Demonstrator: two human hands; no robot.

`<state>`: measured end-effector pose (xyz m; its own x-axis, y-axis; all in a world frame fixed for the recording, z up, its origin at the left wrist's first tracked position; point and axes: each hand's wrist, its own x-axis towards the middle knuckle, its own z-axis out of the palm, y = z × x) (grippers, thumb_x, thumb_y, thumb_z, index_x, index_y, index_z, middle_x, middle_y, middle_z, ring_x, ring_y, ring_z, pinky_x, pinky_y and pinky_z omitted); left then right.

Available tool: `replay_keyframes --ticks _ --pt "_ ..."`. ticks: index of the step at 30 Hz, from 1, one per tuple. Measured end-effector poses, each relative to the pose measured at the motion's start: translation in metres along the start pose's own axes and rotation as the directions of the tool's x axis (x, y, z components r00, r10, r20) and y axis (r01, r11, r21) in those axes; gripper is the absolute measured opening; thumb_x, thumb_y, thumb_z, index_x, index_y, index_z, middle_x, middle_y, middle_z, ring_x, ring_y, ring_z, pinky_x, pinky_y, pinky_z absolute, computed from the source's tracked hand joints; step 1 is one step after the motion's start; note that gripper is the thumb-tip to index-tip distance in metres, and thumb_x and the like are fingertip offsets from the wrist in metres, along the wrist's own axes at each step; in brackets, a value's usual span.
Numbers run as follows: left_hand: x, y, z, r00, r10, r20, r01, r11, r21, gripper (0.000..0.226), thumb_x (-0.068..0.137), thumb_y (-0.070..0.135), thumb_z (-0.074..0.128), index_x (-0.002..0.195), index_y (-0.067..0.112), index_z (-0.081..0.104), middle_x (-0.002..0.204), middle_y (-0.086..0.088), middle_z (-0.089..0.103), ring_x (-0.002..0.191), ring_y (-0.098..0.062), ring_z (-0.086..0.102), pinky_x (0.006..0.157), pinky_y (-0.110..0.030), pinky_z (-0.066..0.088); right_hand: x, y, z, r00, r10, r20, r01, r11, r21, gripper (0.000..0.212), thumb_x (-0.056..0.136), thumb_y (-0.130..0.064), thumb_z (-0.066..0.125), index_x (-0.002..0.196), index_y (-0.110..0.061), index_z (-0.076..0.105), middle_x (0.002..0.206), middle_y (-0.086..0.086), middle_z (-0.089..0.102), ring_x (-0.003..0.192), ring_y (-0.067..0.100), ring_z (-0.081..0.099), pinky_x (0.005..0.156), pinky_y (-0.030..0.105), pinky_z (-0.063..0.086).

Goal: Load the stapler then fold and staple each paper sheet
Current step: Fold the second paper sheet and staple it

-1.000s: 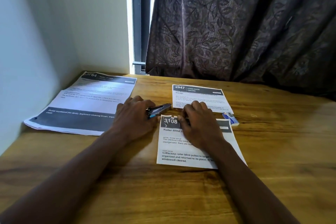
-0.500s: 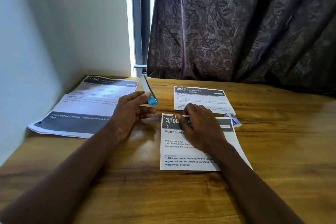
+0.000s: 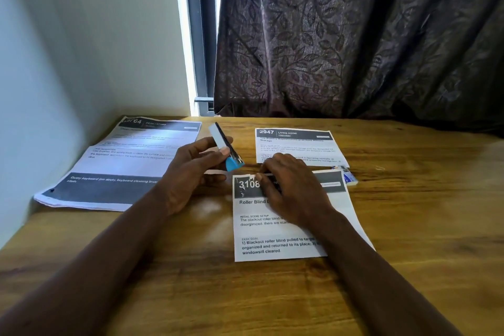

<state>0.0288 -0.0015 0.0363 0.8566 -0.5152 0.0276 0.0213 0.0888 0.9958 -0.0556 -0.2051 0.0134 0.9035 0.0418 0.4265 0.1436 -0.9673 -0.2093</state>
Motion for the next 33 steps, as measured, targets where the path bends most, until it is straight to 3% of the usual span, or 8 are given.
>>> replay_keyframes --ticks 2,7,14,20,28,33 --pt "-0.001 -0.001 0.004 1.000 0.017 0.010 -0.018 0.998 0.053 0.033 0.093 0.024 0.066 0.123 0.011 0.065 0.111 -0.013 0.077 0.099 -0.028 0.076 0.070 -0.032 0.063 0.000 -0.001 0.000 1.000 -0.009 -0.011 0.009 1.000 0.009 0.021 0.101 -0.038 0.049 0.102 -0.020 0.059 0.099 -0.002 0.060 0.092 0.014 0.049 0.083 0.032 0.038" --pt "-0.002 -0.005 0.009 0.999 0.039 0.008 -0.040 0.985 0.170 0.030 0.094 0.025 0.068 0.119 0.009 0.066 0.105 -0.012 0.078 0.099 -0.028 0.076 0.088 -0.049 0.060 0.000 -0.004 -0.002 0.998 -0.029 -0.053 0.030 0.999 0.024 0.019 0.093 -0.034 0.048 0.099 -0.019 0.059 0.096 -0.001 0.060 0.090 0.016 0.051 0.083 0.035 0.040" --pt "-0.005 -0.001 0.011 0.999 0.017 0.043 -0.025 0.983 0.184 0.026 0.095 0.022 0.066 0.116 0.007 0.066 0.102 -0.012 0.079 0.097 -0.029 0.076 0.083 -0.040 0.063 0.000 -0.006 -0.001 0.996 -0.054 -0.078 0.054 0.999 0.000 0.018 0.092 -0.033 0.052 0.098 -0.019 0.059 0.094 -0.001 0.059 0.089 0.016 0.050 0.080 0.035 0.040" --pt "-0.005 0.002 0.008 1.000 0.002 -0.002 -0.002 0.993 0.120 0.030 0.090 0.028 0.069 0.112 0.007 0.066 0.104 -0.018 0.077 0.098 -0.035 0.074 0.084 -0.044 0.061 0.001 -0.007 -0.002 0.996 -0.032 -0.080 0.035 0.999 0.030 0.025 0.092 -0.038 0.046 0.100 -0.019 0.061 0.096 -0.001 0.060 0.090 0.015 0.051 0.081 0.033 0.039" --pt "-0.007 0.006 0.014 0.999 -0.004 0.037 -0.005 0.969 0.248 0.028 0.090 0.026 0.071 0.108 0.006 0.065 0.095 -0.009 0.080 0.087 -0.025 0.078 0.070 -0.031 0.064 0.001 -0.006 -0.001 0.993 -0.027 -0.119 0.035 0.997 0.062 0.018 0.094 -0.034 0.051 0.099 -0.019 0.060 0.094 -0.003 0.058 0.089 0.017 0.051 0.080 0.035 0.040" --pt "-0.009 0.007 0.015 0.999 0.001 0.041 -0.010 0.973 0.229 0.025 0.088 0.024 0.073 0.106 0.007 0.068 0.095 -0.011 0.080 0.089 -0.028 0.078 0.078 -0.040 0.064 0.002 -0.004 0.000 0.986 -0.012 -0.167 0.029 0.994 0.104 0.014 0.098 -0.029 0.053 0.103 -0.018 0.061 0.097 -0.001 0.058 0.091 0.015 0.049 0.079 0.034 0.043"
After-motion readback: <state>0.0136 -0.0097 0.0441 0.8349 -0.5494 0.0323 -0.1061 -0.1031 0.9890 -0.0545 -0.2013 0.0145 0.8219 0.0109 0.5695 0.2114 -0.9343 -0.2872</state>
